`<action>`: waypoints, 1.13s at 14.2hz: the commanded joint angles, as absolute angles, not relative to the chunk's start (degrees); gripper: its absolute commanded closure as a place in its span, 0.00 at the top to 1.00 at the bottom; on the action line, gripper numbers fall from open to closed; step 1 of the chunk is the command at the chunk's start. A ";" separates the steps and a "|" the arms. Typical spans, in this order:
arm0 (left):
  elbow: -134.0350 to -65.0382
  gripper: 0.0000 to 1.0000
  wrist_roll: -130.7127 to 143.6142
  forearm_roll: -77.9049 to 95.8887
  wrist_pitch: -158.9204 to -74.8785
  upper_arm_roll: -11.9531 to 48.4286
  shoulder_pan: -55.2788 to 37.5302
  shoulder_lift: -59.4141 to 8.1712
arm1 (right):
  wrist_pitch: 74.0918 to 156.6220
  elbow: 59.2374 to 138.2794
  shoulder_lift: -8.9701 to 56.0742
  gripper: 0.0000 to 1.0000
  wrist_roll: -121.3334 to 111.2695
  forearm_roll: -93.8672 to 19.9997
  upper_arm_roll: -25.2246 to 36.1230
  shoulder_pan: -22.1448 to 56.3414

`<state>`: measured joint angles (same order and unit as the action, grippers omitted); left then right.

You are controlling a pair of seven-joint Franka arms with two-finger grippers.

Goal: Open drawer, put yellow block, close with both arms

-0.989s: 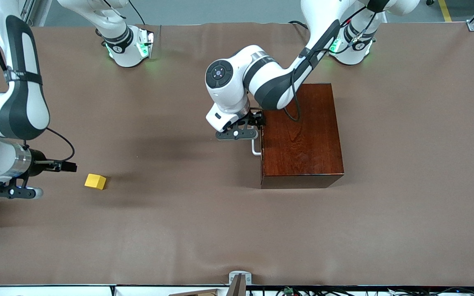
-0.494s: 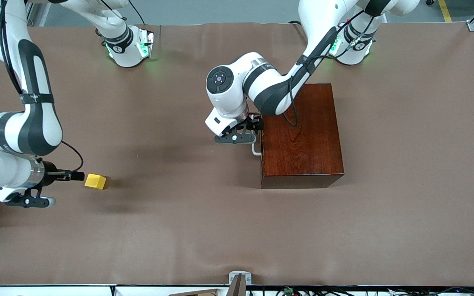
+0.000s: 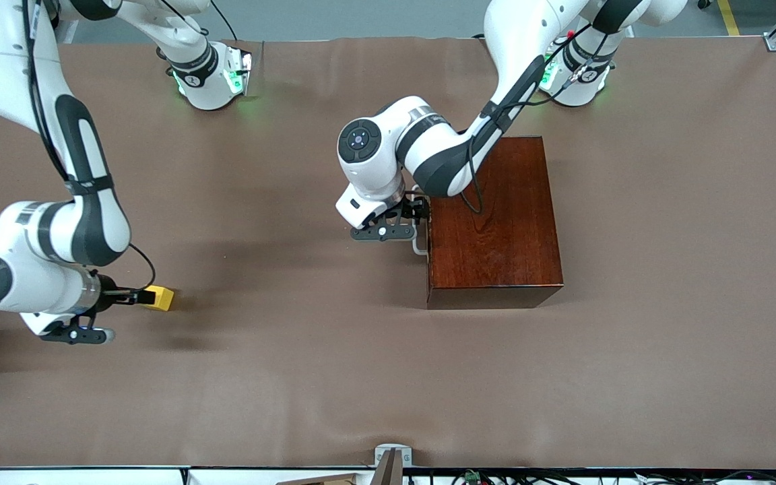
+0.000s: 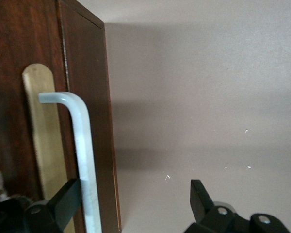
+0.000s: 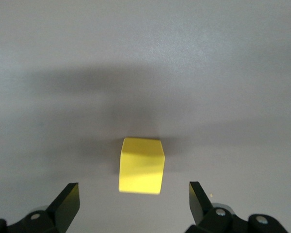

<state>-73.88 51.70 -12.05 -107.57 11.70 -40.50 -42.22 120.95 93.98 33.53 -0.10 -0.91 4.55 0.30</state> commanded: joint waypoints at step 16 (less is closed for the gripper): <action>-72.33 1.00 53.88 -12.75 -120.23 12.13 -42.18 -44.38 | 135.53 104.24 34.89 1.00 6.68 -1.05 3.78 -1.49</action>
